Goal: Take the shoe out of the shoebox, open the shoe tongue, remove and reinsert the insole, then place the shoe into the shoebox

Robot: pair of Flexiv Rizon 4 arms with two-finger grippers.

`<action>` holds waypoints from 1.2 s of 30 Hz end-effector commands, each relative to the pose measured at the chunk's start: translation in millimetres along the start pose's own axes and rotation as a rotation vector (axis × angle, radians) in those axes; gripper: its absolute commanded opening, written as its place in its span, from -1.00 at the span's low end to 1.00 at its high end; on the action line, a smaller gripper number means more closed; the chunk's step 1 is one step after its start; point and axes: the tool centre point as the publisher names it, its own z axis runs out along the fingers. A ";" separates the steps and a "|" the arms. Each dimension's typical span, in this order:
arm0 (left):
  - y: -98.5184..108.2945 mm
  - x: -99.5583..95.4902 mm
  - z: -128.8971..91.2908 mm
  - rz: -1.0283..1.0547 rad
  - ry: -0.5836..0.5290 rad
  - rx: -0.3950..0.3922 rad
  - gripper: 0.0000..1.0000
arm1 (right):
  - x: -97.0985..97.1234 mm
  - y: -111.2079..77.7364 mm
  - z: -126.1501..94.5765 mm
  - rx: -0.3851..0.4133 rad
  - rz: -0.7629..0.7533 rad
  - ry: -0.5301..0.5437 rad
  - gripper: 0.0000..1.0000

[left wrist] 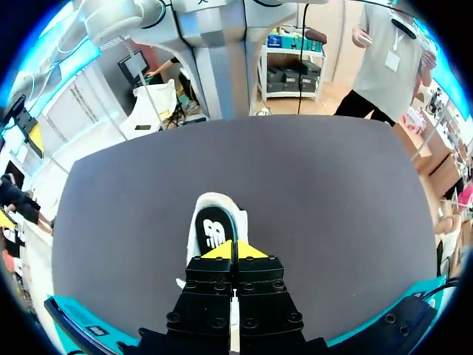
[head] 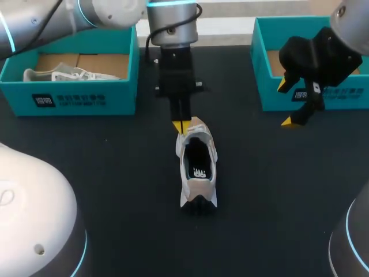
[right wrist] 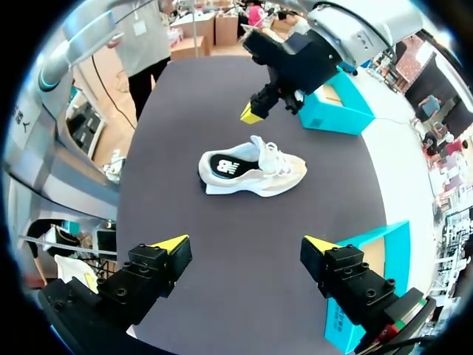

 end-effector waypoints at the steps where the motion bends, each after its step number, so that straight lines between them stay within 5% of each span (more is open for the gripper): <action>1: 5.8 -15.8 24.3 -0.010 0.034 -0.012 -1.00 | -1.8 1.4 1.6 0.004 0.001 0.002 1.00; 10: 11.1 -17.9 47.9 -0.021 0.036 -0.034 -1.00 | -1.8 1.4 1.6 0.004 0.001 0.002 1.00; 20: 24.1 -21.4 91.5 -0.009 0.019 -0.181 -1.00 | -1.8 1.4 1.6 0.004 0.001 0.002 1.00; 36: 58.9 -26.6 95.2 -0.029 0.006 -0.285 -1.00 | -1.8 1.4 1.6 0.004 0.001 0.002 1.00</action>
